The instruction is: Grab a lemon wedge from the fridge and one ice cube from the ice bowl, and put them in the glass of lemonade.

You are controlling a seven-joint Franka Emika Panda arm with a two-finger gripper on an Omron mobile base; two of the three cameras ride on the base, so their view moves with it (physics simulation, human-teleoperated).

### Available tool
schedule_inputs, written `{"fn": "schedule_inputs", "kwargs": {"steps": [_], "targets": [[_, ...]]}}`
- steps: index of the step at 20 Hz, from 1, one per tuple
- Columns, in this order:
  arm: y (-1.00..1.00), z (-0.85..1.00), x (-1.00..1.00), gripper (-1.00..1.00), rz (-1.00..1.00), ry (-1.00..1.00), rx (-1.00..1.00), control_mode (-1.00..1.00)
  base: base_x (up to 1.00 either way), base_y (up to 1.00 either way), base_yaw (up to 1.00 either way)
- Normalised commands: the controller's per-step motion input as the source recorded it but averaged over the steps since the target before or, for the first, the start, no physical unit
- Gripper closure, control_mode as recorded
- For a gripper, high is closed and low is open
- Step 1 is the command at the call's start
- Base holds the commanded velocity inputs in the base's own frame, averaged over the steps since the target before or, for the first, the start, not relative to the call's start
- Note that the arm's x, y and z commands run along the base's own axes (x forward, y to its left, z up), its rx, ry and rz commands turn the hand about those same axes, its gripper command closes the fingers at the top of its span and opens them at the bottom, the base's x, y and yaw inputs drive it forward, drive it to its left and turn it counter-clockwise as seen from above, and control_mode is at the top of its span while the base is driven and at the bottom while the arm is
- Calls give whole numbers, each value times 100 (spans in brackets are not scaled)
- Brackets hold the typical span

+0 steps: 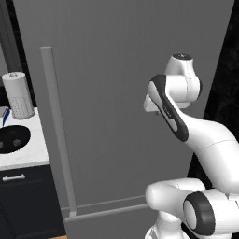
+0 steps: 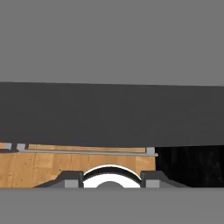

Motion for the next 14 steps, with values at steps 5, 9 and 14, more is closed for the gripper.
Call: {"fn": "schedule_inputs", "kwargs": {"steps": [5, 9, 14], "targets": [[-12, -1, -56, -100, -6, -5, 5, -100, 0, 0, 0], [-22, -13, -100, -100, -14, -5, 18, -100, 0, 0, 0], [-6, -44, -43, -100, -15, 5, 9, -100, 0, 0, 0]]}}
